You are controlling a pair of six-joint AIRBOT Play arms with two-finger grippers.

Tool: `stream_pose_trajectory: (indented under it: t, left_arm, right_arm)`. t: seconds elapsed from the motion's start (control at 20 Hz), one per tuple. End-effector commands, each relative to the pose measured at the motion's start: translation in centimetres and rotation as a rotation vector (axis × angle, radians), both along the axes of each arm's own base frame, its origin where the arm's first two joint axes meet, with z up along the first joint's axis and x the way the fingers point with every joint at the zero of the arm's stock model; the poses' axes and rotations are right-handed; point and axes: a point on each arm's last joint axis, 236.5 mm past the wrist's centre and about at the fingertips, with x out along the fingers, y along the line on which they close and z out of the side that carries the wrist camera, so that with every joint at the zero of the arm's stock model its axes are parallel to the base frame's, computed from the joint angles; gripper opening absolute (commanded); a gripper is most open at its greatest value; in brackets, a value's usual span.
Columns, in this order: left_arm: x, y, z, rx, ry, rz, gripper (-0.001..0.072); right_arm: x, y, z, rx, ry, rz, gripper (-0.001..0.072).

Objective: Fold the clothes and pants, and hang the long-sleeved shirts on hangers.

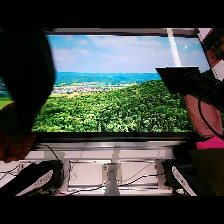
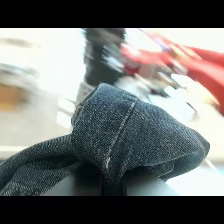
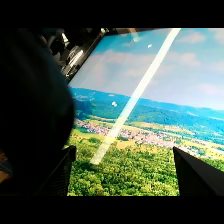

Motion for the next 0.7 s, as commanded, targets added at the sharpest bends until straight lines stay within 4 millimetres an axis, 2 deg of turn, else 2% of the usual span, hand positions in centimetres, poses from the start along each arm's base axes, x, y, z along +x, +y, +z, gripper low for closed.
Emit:
stream_pose_trajectory:
  t: [0.0,0.1,0.25,0.35,0.45,0.55,0.65]
  left_arm:
    - [1.0,-14.5,-8.5,0.089,0.144,-0.257,0.0025]
    - [0.7,-21.3,-14.3,0.145,0.226,-0.364,0.0025]
    - [-2.0,-29.9,-23.0,0.238,0.336,-0.505,0.0027]
    - [-4.3,-33.8,-27.4,0.289,0.385,-0.576,0.0027]
    - [-6.6,-36.8,-31.4,0.339,0.43,-0.632,0.0027]
    - [-9.1,-39.1,-34.6,0.363,0.479,-0.681,0.0028]
    - [-11.3,-40.7,-36.7,0.384,0.509,-0.722,0.0029]
  right_arm:
    - [-0.4,-0.1,2.2,0.006,-0.052,-0.003,0.0695]
    - [-0.4,-0.7,3.3,-0.029,-0.091,-0.024,0.0695]
    - [-0.1,-2.0,4.1,-0.11,-0.14,-0.072,0.0695]
    - [0.0,-3.0,5.0,-0.155,-0.172,-0.11,0.0695]
    - [0.3,-4.6,5.8,-0.193,-0.188,-0.177,0.0695]
    - [0.7,-6.6,6.2,-0.239,-0.192,-0.261,0.0695]
    - [1.2,-8.3,5.8,-0.287,-0.183,-0.326,0.0695]
